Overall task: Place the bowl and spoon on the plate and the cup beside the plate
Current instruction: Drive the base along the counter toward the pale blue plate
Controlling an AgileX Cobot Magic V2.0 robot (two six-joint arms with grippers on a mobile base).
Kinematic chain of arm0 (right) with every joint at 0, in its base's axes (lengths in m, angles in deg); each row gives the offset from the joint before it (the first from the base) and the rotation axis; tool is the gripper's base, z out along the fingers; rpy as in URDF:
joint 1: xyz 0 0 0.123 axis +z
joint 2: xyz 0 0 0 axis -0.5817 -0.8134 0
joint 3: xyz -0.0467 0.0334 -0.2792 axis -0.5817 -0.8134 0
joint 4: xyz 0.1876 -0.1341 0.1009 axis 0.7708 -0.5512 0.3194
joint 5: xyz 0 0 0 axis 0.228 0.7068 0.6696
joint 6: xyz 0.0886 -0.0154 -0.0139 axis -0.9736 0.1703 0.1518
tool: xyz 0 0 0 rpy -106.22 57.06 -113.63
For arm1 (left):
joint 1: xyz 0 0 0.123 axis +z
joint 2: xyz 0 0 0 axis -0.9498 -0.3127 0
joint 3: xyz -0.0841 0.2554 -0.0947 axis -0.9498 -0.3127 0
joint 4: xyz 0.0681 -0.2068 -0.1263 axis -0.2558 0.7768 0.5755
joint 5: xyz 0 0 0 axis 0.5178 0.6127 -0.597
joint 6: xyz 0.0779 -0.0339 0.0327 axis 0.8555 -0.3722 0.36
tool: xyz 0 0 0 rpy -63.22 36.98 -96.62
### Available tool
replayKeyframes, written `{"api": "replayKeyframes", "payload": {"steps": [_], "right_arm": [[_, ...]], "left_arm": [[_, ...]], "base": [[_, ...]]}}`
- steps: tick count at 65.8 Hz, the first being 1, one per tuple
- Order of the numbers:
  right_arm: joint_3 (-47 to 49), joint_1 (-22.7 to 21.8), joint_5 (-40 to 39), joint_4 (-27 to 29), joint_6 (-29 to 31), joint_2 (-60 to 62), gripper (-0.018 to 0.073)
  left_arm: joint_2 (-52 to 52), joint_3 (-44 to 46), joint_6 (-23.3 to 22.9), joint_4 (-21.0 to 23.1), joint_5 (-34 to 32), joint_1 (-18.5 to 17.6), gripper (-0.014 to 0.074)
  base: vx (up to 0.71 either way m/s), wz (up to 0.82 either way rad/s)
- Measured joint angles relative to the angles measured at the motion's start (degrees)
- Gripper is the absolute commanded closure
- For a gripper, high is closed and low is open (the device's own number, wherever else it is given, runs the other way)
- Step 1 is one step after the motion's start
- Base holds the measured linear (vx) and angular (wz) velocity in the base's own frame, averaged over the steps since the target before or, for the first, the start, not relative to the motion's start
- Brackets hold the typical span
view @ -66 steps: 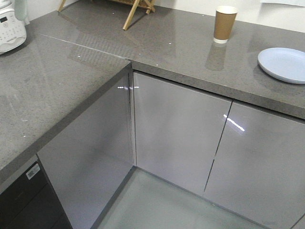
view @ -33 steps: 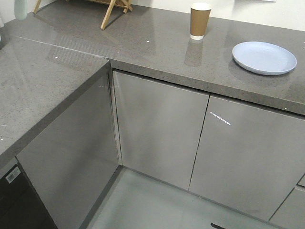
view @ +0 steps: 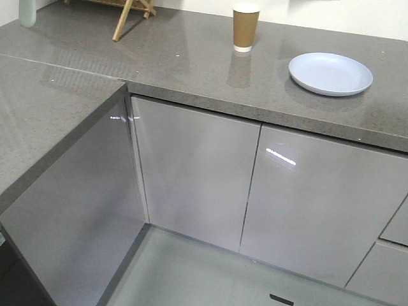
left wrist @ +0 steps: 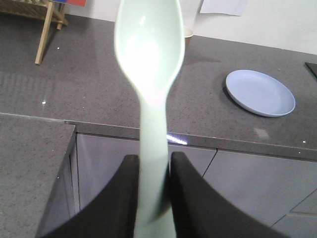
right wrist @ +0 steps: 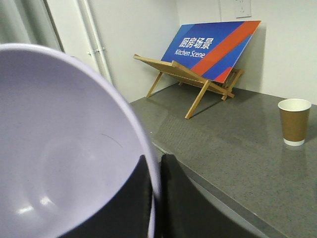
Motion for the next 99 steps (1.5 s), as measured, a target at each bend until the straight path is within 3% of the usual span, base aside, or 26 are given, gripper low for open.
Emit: {"api": "replayKeyframes", "payload": {"steps": [99], "right_arm": [[0.0,0.0,0.0,0.0,0.0,0.0,0.0564]], "left_arm": [[0.0,0.0,0.0,0.0,0.0,0.0,0.0602]], "base": [[0.02,-0.11]]}}
